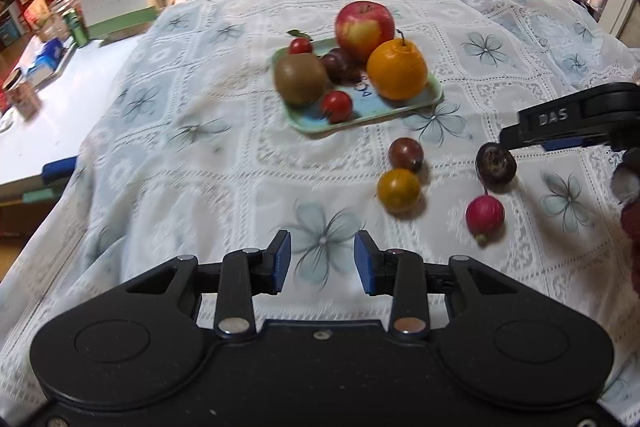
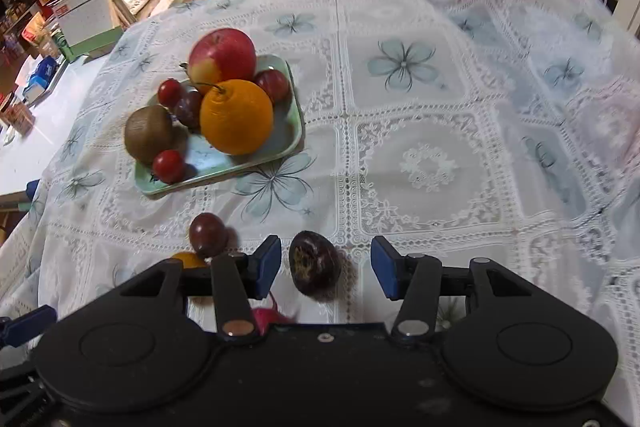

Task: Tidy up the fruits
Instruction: 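Grasp the yellow-orange fruit with the left tool while the right tool grasps the dark plum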

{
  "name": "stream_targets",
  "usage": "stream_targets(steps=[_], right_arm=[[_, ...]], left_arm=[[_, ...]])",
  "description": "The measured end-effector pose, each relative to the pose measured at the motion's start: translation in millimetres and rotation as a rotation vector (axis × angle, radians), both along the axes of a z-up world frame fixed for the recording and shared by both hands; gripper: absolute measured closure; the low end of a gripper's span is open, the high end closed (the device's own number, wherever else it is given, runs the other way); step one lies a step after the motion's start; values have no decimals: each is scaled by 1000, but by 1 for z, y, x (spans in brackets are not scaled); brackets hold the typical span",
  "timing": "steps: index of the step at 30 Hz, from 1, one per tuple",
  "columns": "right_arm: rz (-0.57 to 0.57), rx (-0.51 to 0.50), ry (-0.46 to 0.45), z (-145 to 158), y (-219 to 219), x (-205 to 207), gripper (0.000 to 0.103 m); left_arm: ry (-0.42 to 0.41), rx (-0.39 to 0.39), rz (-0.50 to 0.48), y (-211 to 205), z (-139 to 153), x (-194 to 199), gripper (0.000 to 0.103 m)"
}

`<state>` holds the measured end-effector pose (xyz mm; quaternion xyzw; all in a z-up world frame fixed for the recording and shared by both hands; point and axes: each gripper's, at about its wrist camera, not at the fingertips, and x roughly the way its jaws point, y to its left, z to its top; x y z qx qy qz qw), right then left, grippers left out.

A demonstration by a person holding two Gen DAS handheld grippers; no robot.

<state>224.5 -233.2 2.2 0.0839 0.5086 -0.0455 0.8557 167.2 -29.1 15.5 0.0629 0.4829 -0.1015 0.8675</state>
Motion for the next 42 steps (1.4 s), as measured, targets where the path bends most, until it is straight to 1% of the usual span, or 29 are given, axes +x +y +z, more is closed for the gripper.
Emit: stream_targets(steps=[7, 10, 12, 14, 15, 16, 19, 21, 22, 23, 26, 27, 28, 29, 31, 33, 36, 40, 42], right_arm=[[-19, 20, 39, -23, -2, 5, 50], [14, 41, 55, -29, 3, 4, 50], [41, 31, 64, -33, 10, 4, 50], [51, -4, 62, -34, 16, 3, 56], [53, -16, 57, -33, 18, 1, 68], [52, -20, 57, -32, 17, 1, 70], [29, 28, 49, -26, 8, 0, 73], [0, 41, 35, -21, 1, -2, 75], [-17, 47, 26, -19, -3, -2, 79], [-28, 59, 20, -16, -7, -3, 81], [-65, 86, 9, -12, -17, -5, 81], [-72, 84, 11, -13, -18, -5, 81], [-77, 86, 16, -14, -20, -4, 82], [-80, 92, 22, -15, -21, -4, 82], [-81, 94, 28, -17, -21, -3, 82], [-76, 89, 29, -17, -19, -2, 81], [-72, 84, 39, -20, -18, -1, 78], [-67, 126, 66, -25, -21, 2, 66], [-66, 136, 72, -26, -21, 3, 64]], left_arm=[[13, -2, -53, -22, -19, 17, 58], [33, -39, -70, -25, -23, 18, 58], [32, -50, -82, -25, -24, 17, 58], [21, -51, -95, -24, -23, 15, 58], [17, -52, -97, -23, -22, 15, 58], [14, -54, -99, -22, -21, 15, 57], [16, -53, -95, -20, -19, 19, 57], [16, -55, -92, -21, -18, 23, 57], [14, -56, -91, -23, -18, 25, 57], [11, -58, -94, -25, -17, 27, 57], [-4, -52, -107, -34, -17, 32, 57], [-10, -48, -114, -38, -18, 34, 55], [-15, -41, -119, -42, -20, 36, 49], [-17, -32, -121, -46, -22, 38, 47], [-11, -20, -112, -51, -28, 43, 47], [17, -20, -109, -55, -36, 48, 47], [53, -20, -96, -59, -48, 52, 47], [61, -5, -82, -65, -56, 58, 47], [68, 4, -73, -68, -60, 62, 47]])
